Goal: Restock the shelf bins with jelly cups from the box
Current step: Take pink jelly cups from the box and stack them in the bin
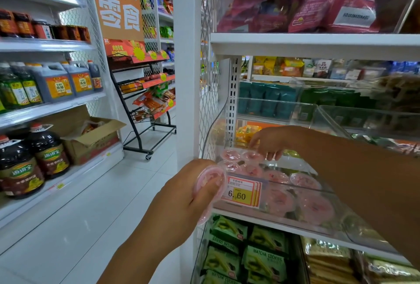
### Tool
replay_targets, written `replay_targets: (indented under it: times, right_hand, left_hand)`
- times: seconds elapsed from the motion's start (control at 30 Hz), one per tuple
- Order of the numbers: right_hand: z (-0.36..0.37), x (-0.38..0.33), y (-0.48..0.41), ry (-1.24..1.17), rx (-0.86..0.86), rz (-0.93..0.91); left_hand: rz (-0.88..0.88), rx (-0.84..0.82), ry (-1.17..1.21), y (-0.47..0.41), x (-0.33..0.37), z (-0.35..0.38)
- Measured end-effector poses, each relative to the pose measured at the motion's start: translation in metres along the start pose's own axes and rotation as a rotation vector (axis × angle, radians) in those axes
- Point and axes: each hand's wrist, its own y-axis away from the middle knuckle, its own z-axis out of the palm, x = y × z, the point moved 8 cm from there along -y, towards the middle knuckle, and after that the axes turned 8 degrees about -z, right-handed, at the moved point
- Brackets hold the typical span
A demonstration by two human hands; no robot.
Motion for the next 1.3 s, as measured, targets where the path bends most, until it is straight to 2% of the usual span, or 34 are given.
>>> replay_targets:
  times: [0.1,0.17,0.27,0.37,0.47,0.6,0.77,0.87,1.0,1.17,1.3]
  right_hand:
    - [-0.024,-0.021,0.018,0.109,0.069,-0.105]
    - [-0.037,-0.042,0.041,0.017,0.093,-0.227]
    - [-0.036,-0.076,0.089,-0.226,0.002,-0.41]
    - [-0.02,-0.107,0.125,-0.277,-0.096,-0.565]
    - [-0.006,-0.123,0.134,-0.265,-0.074,-0.634]
    - [0.0,-0.132,0.127,-0.253,0.057,-0.671]
    - [-0.034,-0.113,0.112,-0.203,0.109,-0.561]
    - [-0.069,-0.065,0.082,-0.02,0.147,-0.339]
    - [-0.05,0.002,0.031,0.228,0.034,-0.046]
    - [-0.025,0.026,0.01,0.234,-0.108,0.062]
    - [-0.016,0.03,0.007,0.274,-0.072,0.08]
  left_hand:
    - [-0.018,0.009,-0.012,0.0,0.003,-0.003]
    - [-0.053,0.017,-0.073,-0.001,0.006,-0.005]
    - [-0.09,0.052,-0.175,-0.002,0.014,-0.01]
    - [-0.099,0.075,-0.207,-0.002,0.019,-0.011]
    - [-0.103,0.096,-0.214,-0.001,0.021,-0.012]
    - [-0.108,0.096,-0.197,0.0,0.022,-0.01]
    - [-0.115,-0.004,-0.186,0.001,0.019,-0.009]
    - [-0.108,-0.018,-0.195,0.0,0.014,-0.008]
    - [-0.07,0.027,-0.236,-0.001,0.011,-0.006]
    - [-0.069,0.035,-0.21,-0.001,0.011,-0.006]
    - [-0.058,0.045,-0.221,0.001,0.018,-0.008]
